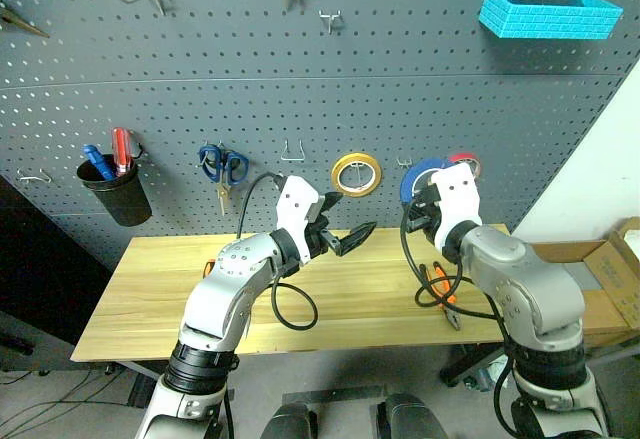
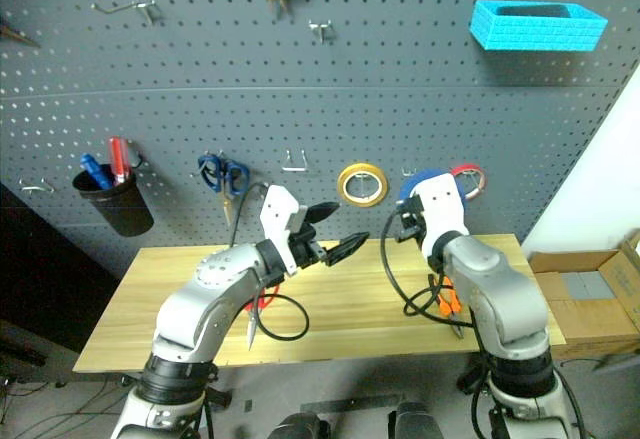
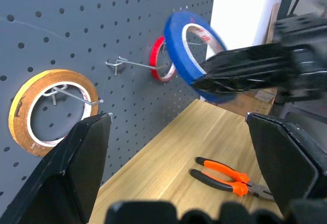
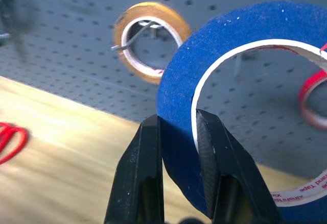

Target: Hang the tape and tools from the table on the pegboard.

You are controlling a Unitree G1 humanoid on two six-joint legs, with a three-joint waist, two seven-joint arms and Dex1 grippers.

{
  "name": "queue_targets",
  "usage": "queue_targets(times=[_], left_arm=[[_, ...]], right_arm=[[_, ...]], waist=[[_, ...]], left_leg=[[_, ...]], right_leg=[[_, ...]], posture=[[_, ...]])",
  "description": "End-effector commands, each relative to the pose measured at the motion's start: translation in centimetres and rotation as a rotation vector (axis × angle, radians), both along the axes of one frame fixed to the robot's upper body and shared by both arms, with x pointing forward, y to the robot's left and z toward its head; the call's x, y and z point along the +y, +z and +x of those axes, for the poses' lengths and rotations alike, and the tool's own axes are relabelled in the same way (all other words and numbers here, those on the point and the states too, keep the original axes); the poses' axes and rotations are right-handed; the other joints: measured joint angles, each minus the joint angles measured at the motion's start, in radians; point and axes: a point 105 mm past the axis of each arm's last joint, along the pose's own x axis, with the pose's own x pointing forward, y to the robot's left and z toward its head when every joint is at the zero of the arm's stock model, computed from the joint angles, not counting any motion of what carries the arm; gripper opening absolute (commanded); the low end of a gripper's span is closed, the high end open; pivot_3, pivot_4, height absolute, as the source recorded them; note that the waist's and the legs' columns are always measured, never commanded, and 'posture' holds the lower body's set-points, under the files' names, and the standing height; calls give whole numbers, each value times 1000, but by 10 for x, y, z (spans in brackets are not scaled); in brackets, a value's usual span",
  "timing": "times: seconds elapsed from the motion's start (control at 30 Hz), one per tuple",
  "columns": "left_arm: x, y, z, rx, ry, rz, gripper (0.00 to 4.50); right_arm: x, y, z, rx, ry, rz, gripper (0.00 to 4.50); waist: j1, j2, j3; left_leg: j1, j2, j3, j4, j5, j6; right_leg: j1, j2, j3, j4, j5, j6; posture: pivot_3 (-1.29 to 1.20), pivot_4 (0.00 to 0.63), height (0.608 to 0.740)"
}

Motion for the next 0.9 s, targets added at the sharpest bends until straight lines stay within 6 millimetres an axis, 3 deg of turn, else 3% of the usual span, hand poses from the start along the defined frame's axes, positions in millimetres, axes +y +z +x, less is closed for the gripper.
queue_targets(times=[0.03,0.33,0.57,0.9], left_arm=[[-4,16,-1,-68,-17,-10,4500],[-5,19,1,-74,6,-23,4500],[-1,18,0,-70,23,-20,4500],[-1,19,2,-73,30,-18,4500]], right_arm=[[-2,22,19,-98,24,-6,377],[10,15,40,-54,76,50,377],[14,7,40,-2,103,62,377],[13,12,42,-8,86,75,3646]], waist=[[0,0,0],[3,0,0],[6,0,0],[6,0,0]], left_leg=[[0,0,1,0,0,0],[-1,0,1,0,0,0],[0,0,-1,0,0,0],[0,0,-1,0,0,0]], right_leg=[[0,0,0,0,0,0],[-1,0,2,0,2,-2],[-1,0,2,0,2,-1],[-1,0,2,0,2,-1]], posture=[[12,19,740],[35,32,740],[53,43,740],[50,55,740]])
